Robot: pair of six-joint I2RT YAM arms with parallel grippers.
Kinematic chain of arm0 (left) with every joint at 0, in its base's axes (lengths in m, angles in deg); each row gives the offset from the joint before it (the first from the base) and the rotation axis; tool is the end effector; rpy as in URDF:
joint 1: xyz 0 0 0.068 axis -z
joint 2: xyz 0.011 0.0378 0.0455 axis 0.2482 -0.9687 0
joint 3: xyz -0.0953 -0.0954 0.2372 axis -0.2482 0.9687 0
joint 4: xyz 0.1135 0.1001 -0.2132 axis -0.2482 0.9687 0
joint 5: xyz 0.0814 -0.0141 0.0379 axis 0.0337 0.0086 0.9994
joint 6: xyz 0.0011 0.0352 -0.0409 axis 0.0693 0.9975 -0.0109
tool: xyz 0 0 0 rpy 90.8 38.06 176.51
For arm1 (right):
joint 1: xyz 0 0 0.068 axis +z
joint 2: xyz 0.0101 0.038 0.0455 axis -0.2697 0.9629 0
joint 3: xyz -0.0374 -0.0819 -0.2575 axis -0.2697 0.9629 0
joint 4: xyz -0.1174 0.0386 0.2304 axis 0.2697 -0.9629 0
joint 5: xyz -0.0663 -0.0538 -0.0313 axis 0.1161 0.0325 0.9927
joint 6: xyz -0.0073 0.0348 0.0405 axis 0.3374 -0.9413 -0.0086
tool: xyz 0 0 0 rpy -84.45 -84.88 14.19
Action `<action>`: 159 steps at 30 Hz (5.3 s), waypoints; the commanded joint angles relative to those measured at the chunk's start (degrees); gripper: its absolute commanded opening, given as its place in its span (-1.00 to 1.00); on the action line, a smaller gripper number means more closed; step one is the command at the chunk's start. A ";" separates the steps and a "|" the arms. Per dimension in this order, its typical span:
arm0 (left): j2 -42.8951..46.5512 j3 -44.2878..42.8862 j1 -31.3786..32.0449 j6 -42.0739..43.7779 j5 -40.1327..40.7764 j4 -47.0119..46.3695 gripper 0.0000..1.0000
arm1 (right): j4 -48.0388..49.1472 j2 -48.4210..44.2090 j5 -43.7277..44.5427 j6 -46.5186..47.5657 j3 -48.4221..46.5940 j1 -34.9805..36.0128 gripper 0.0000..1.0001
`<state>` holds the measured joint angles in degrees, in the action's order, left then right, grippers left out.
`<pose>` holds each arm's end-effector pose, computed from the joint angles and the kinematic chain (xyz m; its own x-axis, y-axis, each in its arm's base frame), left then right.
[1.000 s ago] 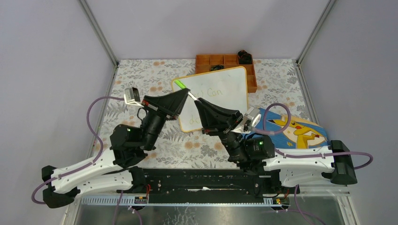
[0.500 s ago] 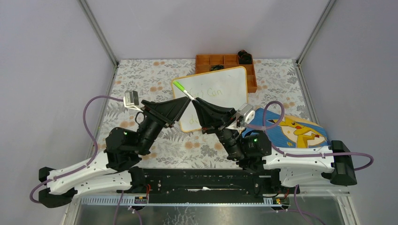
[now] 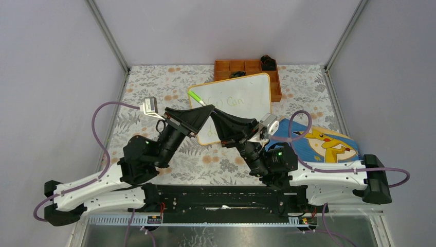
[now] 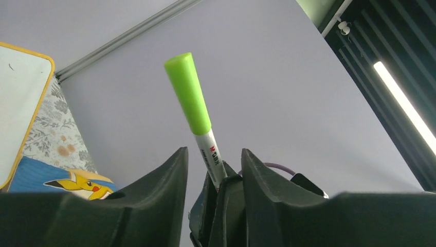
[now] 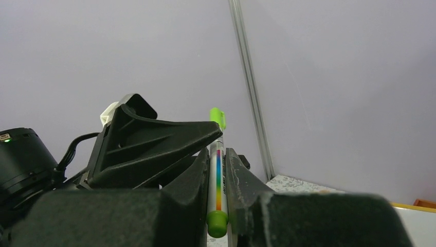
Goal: Write a sentence on the whiteboard
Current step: Close the whiteboard marker at the center of the board.
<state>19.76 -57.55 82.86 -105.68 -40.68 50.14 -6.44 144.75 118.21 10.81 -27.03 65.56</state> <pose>0.0769 -0.1448 0.4266 -0.4294 -0.8406 -0.3302 0.4829 0.0952 -0.8705 0.0553 0.2332 0.4195 0.2832 0.6228 -0.7293 -0.7375 0.6276 0.2496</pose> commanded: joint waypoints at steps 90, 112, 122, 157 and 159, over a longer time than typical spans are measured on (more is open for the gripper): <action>9.11 -5.44 0.15 25.42 -1.59 20.13 0.38 | -56.43 -8.17 -19.42 -21.24 -8.08 -4.48 -1.00; 5.20 -2.88 0.15 20.41 -8.21 20.83 -1.00 | -56.31 -8.67 -16.07 -21.22 -7.84 -4.48 -1.00; 4.32 3.06 0.16 12.97 -12.73 19.53 -1.00 | -54.96 -8.48 -13.45 -20.42 -8.49 -4.48 -1.00; 7.32 3.02 0.15 11.76 -11.26 24.03 -0.14 | -58.37 -10.40 -17.83 -21.32 -6.67 -4.48 -1.00; 7.95 3.42 0.15 11.33 -10.76 24.40 0.04 | -58.37 -10.55 -17.73 -21.46 -6.29 -4.48 -1.00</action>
<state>26.05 -54.18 82.86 -94.34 -53.16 72.79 -67.36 136.10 98.87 -10.11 -33.32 61.17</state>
